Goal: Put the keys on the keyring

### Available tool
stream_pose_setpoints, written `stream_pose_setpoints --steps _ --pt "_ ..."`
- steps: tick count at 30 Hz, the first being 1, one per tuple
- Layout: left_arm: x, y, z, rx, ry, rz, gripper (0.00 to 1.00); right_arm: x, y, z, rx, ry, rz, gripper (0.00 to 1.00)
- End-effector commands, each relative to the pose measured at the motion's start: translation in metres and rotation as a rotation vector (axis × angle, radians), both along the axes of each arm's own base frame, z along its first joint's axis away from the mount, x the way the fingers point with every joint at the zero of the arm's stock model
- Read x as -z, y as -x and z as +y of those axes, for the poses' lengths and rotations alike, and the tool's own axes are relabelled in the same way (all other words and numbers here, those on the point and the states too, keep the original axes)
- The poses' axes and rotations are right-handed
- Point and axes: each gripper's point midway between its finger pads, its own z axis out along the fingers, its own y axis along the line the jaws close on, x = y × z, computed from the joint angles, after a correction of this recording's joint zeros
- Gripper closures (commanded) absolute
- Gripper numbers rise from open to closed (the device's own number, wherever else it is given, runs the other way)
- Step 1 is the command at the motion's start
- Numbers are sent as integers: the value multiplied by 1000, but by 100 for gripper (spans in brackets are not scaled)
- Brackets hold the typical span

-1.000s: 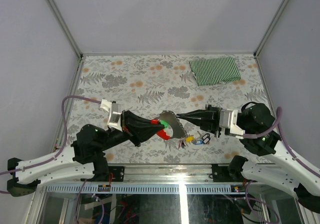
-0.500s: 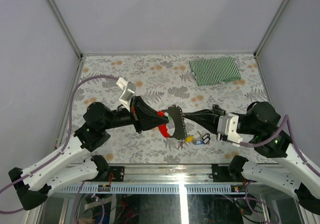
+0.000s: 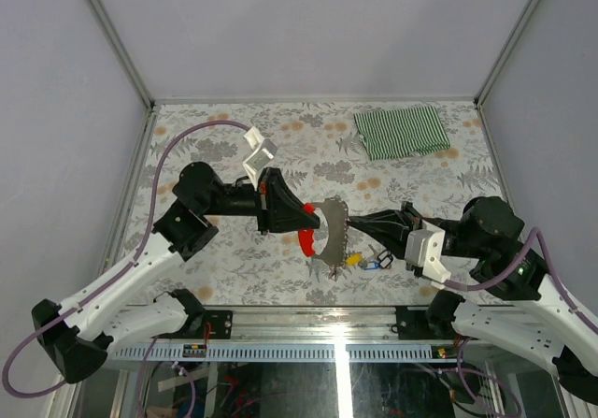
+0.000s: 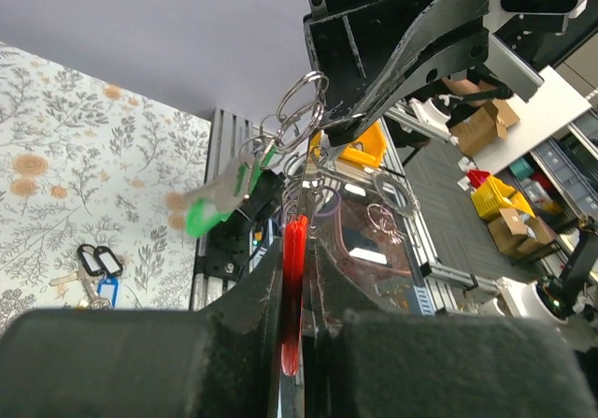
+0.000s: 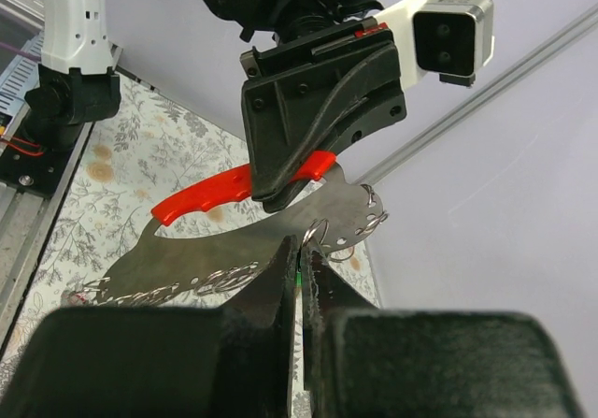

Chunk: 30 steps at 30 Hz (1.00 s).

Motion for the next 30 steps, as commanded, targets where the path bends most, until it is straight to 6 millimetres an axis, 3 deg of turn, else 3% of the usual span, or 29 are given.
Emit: stream_pose_setpoints --steps 1,8,18,30 --pt "-6 -9 -4 13 -1 -7 100 4 22 11 -145 -4 -48 100" --pt "2 -4 -2 90 -45 -31 100 1 28 8 -164 -19 -89 100" --pt "-5 4 6 123 -61 -87 100 19 26 2 -145 84 -47 100" --pt "-8 4 8 122 -68 -96 100 22 22 -1 -113 98 -47 100"
